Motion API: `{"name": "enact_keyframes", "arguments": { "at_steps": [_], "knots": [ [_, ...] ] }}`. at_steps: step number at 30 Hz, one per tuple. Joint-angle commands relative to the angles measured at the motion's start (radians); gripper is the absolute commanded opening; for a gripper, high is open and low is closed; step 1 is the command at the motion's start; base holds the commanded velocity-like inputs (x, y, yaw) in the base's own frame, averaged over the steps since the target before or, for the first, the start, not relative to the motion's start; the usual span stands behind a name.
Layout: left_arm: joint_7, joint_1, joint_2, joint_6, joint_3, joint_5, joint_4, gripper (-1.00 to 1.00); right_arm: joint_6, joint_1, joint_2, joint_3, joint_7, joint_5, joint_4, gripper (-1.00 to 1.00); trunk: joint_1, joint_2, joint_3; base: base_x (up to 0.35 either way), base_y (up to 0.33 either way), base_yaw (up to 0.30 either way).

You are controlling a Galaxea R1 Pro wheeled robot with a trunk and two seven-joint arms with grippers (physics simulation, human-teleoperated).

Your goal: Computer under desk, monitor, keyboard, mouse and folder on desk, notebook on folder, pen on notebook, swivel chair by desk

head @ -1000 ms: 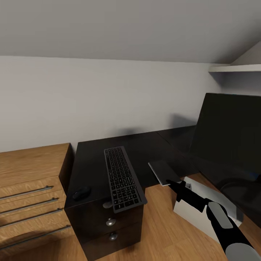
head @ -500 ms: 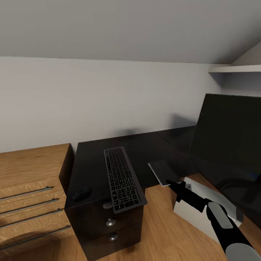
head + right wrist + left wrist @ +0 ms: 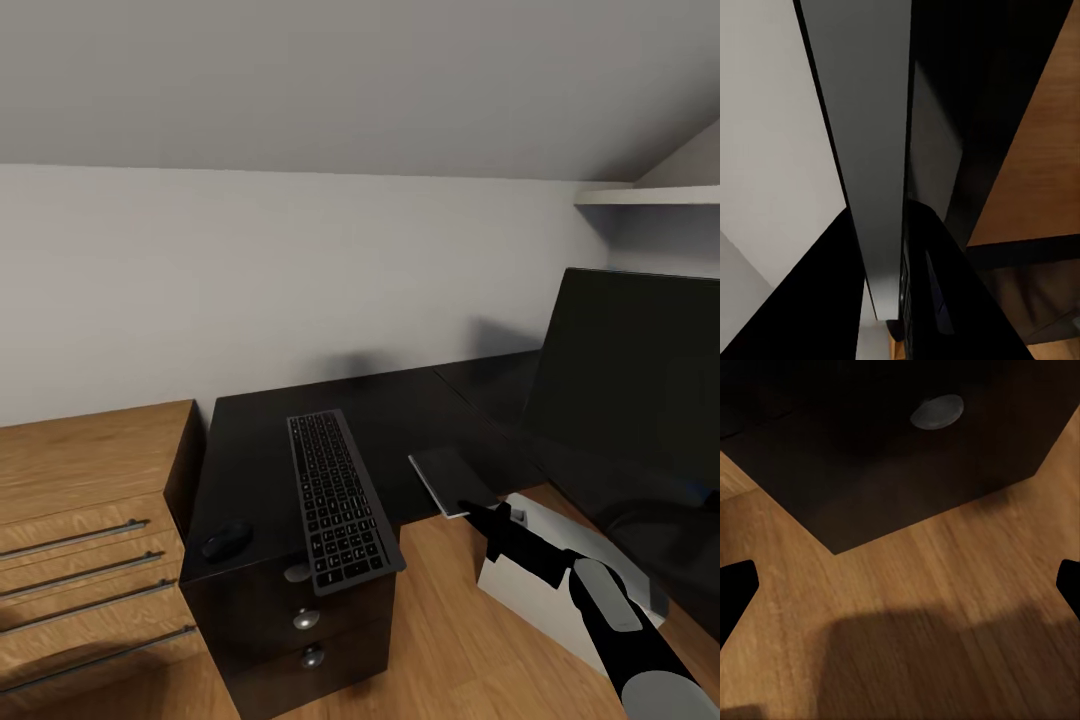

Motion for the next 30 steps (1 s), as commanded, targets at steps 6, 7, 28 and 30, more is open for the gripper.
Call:
{"name": "enact_keyframes", "arguments": {
  "at_steps": [6,7,28,30],
  "knots": [
    [0.007,-0.002,0.001,-0.005,-0.007,0.009,0.0,1.0,-0.007,0.0,0.0,-0.001,-0.02,0.068,0.003,-1.0,0.0,0.0,-0.001,0.0,0.0,0.0],
    [0.007,-0.002,0.001,-0.005,-0.007,0.009,0.0,1.0,-0.007,0.0,0.0,-0.001,-0.02,0.068,0.003,-1.0,0.0,0.0,-0.001,0.0,0.0,0.0],
    [0.011,-0.002,-0.001,-0.005,-0.004,0.009,0.044,1.0,-0.007,0.0,0.0,-0.001,-0.018,0.068,-0.001,1.0,0.0,0.0,-0.001,0.0,0.0,0.0],
    [0.011,-0.002,-0.002,-0.005,-0.004,0.009,0.048,1.0,-0.007,0.0,0.0,-0.002,-0.018,0.068,-0.001,1.0,0.0,0.0,-0.001,-0.069,0.0,0.0]
  ]
}}
